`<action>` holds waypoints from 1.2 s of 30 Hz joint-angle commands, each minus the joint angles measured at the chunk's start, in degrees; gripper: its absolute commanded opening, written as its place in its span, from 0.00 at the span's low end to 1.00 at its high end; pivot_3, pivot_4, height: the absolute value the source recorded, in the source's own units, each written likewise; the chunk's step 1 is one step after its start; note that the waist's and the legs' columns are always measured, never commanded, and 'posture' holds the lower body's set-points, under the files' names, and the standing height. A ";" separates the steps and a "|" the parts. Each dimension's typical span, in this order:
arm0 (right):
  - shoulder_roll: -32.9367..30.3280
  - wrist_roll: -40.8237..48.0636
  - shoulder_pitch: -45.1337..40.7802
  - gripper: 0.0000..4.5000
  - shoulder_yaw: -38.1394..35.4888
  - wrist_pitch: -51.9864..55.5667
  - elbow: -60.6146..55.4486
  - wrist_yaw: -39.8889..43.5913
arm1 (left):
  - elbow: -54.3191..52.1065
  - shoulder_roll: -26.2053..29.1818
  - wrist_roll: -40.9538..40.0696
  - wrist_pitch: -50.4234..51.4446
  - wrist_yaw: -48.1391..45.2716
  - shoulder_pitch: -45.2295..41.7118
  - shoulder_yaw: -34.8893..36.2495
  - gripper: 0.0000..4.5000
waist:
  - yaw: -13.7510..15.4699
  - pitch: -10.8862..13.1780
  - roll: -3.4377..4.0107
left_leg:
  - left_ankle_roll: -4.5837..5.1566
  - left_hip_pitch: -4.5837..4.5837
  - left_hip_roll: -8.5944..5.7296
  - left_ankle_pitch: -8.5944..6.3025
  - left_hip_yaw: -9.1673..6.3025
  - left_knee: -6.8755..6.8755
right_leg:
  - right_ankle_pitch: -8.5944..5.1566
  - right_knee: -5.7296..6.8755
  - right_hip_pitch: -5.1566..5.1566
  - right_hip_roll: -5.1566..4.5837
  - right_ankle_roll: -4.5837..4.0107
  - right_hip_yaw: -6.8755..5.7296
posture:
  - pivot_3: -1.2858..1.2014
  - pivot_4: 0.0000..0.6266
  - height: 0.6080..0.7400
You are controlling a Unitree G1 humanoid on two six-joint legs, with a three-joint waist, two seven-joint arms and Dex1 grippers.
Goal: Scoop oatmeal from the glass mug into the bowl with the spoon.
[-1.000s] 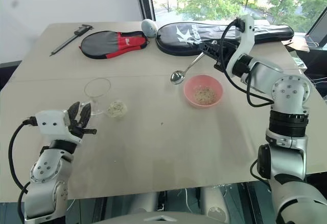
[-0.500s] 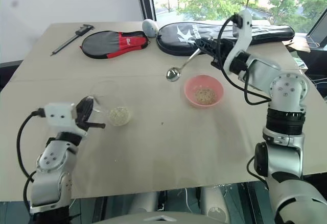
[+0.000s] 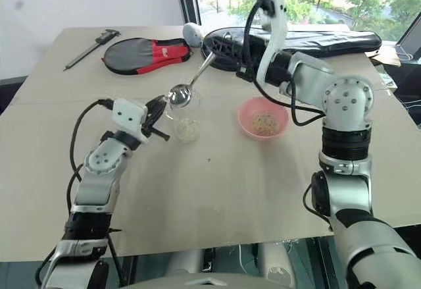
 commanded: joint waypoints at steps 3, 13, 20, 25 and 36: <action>-2.90 -11.11 2.33 0.00 6.56 -6.18 -2.43 7.40 | 4.29 0.08 -0.30 -6.67 -3.25 -4.69 -1.51 0.01 | -0.06 0.02 0.03 | -0.01 -0.15 -0.06 0.01 -0.04 0.04 | 0.00 0.03 -0.13 -0.06 0.01 -0.04 | 0.52 0.24 1.00; -1.93 -25.94 4.79 0.00 13.94 -16.33 -1.38 14.97 | 15.52 0.97 0.33 -14.41 -8.85 -12.52 -3.48 0.01 | -0.11 0.02 0.03 | -0.17 -0.22 -0.07 0.11 -0.20 0.07 | 0.01 0.07 -0.17 -0.05 0.02 -0.23 | 0.52 0.24 1.00; -0.17 -27.57 7.23 0.00 13.95 -14.91 -3.08 17.31 | 18.28 0.96 0.45 -16.60 -9.89 -13.84 -3.52 0.01 | -0.04 0.02 0.03 | -0.25 -0.24 -0.07 0.15 -0.22 0.08 | 0.01 0.08 -0.16 -0.06 0.02 -0.26 | 0.52 0.24 1.00; 5.94 -19.05 8.43 0.00 6.50 -3.08 -4.40 12.30 | 19.27 0.79 0.65 -17.70 -9.81 -13.90 -3.42 0.01 | -0.05 0.02 0.03 | -0.26 -0.22 -0.06 0.16 -0.28 0.12 | 0.01 0.16 -0.14 -0.05 0.02 -0.31 | 0.52 0.24 1.00; 13.21 -9.86 2.01 0.00 -14.96 15.13 2.88 -2.26 | 20.41 -0.21 1.14 -18.65 -8.75 -13.91 -3.63 0.01 | 0.02 0.01 0.04 | -0.27 -0.23 -0.06 0.16 -0.31 0.16 | 0.02 0.20 -0.12 -0.06 0.03 -0.34 | 0.52 0.24 1.00</action>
